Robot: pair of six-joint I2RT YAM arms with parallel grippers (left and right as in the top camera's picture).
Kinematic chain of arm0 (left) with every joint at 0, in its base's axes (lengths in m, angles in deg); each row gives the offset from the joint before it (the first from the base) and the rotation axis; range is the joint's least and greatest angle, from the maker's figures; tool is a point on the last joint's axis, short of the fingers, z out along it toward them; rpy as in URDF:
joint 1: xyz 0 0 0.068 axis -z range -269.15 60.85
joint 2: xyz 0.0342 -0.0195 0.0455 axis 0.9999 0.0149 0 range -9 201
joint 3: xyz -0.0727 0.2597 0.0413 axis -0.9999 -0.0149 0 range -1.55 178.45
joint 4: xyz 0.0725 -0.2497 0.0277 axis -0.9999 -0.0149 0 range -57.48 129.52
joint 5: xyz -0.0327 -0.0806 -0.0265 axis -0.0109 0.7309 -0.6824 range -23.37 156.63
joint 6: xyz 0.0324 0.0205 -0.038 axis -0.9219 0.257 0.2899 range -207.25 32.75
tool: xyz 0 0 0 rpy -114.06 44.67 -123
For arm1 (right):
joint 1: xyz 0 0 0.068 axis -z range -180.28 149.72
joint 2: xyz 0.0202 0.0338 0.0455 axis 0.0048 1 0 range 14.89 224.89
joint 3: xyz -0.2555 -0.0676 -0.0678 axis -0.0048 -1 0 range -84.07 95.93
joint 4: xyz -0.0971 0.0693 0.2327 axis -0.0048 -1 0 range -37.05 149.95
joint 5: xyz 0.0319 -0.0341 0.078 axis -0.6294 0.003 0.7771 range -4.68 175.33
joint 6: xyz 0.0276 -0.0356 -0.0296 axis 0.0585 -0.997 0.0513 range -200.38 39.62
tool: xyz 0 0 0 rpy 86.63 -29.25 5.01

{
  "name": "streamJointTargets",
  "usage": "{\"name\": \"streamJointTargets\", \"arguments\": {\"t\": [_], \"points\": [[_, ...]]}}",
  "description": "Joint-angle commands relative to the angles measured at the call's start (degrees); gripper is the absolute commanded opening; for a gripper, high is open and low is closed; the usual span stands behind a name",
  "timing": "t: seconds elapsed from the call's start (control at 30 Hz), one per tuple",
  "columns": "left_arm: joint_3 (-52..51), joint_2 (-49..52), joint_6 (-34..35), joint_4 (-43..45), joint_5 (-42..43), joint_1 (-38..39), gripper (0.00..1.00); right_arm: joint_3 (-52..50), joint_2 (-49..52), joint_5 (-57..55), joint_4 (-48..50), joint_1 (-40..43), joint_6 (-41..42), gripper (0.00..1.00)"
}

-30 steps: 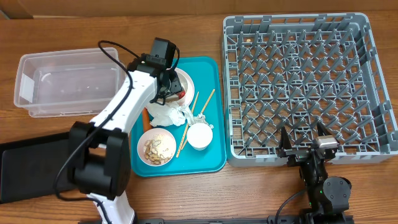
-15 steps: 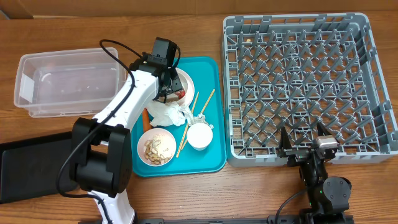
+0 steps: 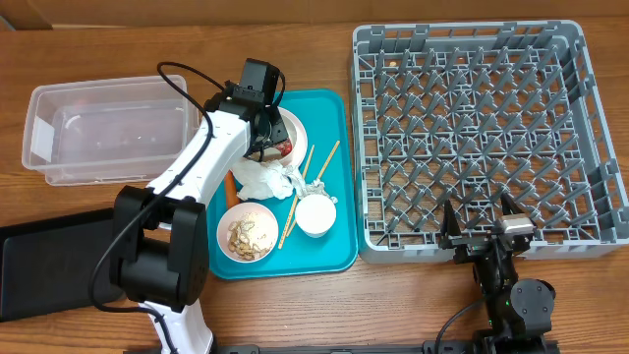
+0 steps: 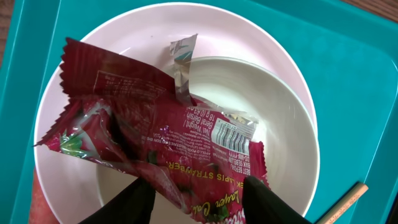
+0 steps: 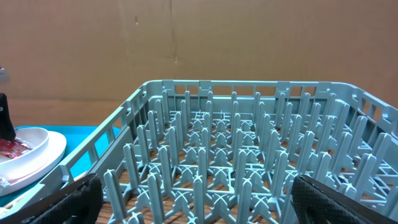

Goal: Sort waste into correct bins and load items into the dishwasher
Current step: 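Lower the left gripper and pinch the red candy wrapper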

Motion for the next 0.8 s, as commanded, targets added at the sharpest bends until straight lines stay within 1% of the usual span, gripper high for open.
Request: {"name": "streamJointTargets", "arguments": {"t": [0.0, 0.57, 0.77], "points": [[0.39, 0.61, 0.87, 0.22, -2.08, -0.22, 0.47, -0.61, -0.57, 0.15, 0.33, 0.22, -0.20, 1.00], [-0.74, 0.61, 1.31, -0.04, -3.28, -0.20, 0.48, -0.61, -0.57, 0.15, 0.33, 0.22, -0.20, 1.00], [-1.86, 0.61, 3.02, -0.61, -3.08, -0.20, 0.49, -0.61, -0.57, 0.15, 0.33, 0.22, -0.20, 1.00]]}}
